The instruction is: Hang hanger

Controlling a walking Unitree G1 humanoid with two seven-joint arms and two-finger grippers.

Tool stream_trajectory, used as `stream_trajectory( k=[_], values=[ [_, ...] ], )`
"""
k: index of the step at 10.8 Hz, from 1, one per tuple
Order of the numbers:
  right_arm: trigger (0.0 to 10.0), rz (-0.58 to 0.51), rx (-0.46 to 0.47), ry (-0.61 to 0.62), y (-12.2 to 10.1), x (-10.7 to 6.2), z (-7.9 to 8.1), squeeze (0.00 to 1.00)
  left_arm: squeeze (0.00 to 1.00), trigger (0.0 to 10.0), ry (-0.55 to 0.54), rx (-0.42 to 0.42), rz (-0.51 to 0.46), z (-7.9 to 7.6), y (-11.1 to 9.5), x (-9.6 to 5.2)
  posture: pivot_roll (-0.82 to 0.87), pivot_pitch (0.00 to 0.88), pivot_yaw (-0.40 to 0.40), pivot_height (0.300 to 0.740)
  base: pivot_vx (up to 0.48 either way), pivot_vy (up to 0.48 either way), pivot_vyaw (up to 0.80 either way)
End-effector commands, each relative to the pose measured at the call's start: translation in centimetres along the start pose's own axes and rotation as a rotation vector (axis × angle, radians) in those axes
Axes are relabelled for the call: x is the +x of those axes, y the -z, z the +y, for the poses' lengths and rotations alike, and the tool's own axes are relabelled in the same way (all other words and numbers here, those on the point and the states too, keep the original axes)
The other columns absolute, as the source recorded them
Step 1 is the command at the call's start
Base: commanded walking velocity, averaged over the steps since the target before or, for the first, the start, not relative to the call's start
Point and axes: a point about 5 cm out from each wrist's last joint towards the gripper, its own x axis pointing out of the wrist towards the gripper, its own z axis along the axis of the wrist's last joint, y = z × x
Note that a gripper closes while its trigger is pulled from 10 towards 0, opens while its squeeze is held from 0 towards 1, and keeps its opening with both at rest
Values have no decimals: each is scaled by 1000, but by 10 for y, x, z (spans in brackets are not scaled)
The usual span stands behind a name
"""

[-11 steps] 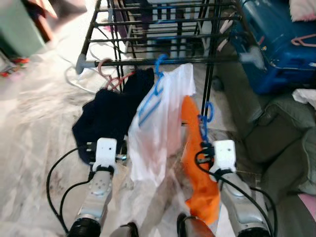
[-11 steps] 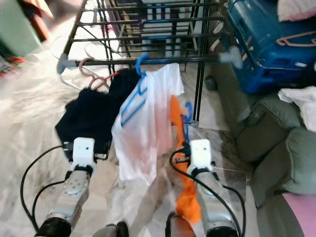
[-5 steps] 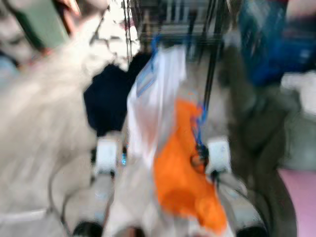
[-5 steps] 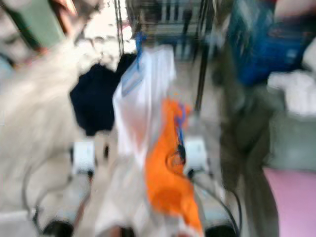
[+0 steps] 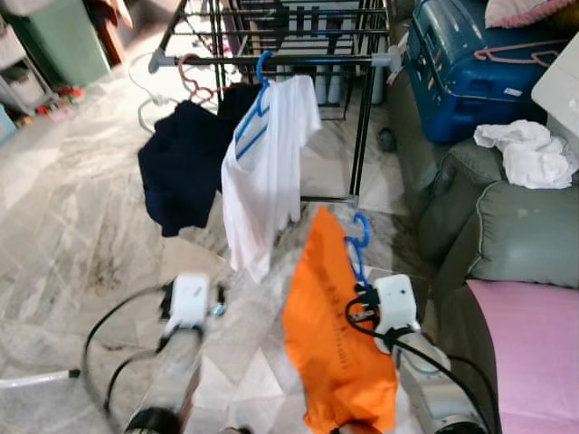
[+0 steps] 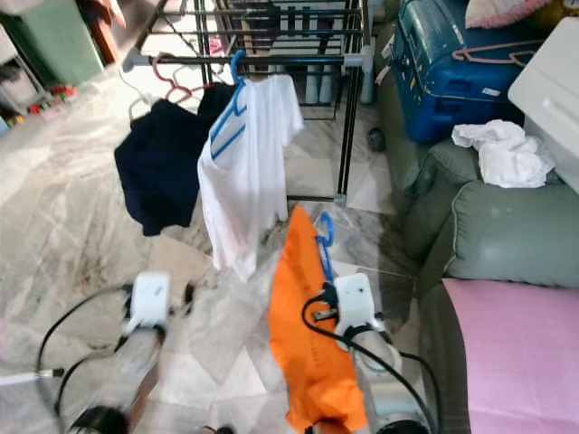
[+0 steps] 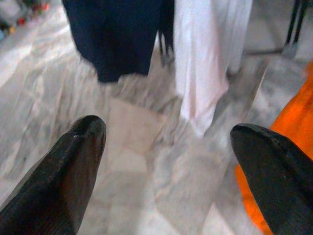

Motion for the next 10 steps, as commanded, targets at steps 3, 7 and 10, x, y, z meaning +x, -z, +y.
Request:
stream_trajectory(
  k=[3, 7, 10],
  values=[
    [10000, -74, 2, 14, -13, 6, -4, 0, 0, 10000, -17, -1, -36, 2, -3, 2, -206, 100, 18, 740, 0, 0, 0],
    [10000, -110, -30, 27, -22, 9, -12, 0, 0, 10000, 43, -28, -63, -15, -16, 8, -246, 52, 28, 740, 0, 0, 0],
    [10000, -101, -20, 80, -16, 4, -28, 0, 0, 10000, 54, -36, -74, -14, -15, 6, -235, 58, 22, 740, 0, 0, 0]
  ],
)
